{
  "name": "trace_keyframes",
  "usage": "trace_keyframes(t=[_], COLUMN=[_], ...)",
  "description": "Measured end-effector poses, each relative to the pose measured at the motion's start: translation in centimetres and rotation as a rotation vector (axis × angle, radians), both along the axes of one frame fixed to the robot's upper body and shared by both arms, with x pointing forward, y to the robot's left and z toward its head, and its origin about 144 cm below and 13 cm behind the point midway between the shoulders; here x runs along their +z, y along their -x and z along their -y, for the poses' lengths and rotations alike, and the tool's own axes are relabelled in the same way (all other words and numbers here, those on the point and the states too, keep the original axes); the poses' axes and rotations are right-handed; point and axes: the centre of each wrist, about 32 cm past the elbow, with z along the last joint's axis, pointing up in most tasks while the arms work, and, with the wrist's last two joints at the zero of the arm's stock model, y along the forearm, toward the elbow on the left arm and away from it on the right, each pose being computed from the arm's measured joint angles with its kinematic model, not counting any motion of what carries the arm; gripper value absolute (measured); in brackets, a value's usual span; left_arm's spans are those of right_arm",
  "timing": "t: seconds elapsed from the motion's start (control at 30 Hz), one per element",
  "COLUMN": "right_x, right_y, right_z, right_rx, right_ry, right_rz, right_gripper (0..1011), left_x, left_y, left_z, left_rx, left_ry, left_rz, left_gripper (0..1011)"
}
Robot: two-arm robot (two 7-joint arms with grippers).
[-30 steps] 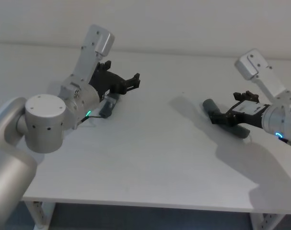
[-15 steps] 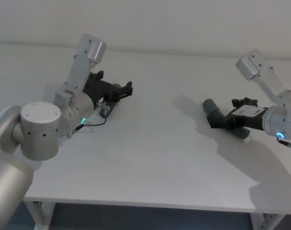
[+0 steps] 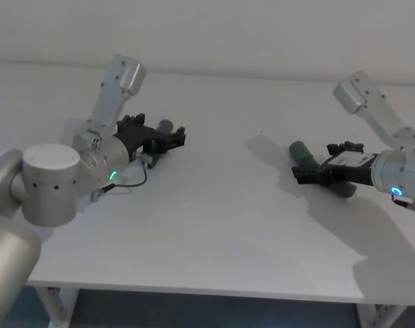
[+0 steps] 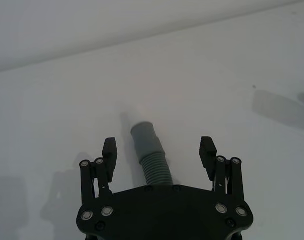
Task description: Use both hands to pick up one end of the pipe from the table, align the ends, and insert them.
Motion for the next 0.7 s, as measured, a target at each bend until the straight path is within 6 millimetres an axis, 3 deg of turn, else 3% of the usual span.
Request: trace_keyframes(t=[0.7], right_x=[-0.6], right_y=[-0.5], right_z=[-0.4], right_rx=[0.016], right_ry=[0.004], right_rz=[-0.035], right_gripper=[1001], left_x=[0.9], left_y=[-1.0], left_z=[-1.3], left_rx=[-0.027], left_ry=[-0.056], left_rz=[-0.100], left_gripper=[1002])
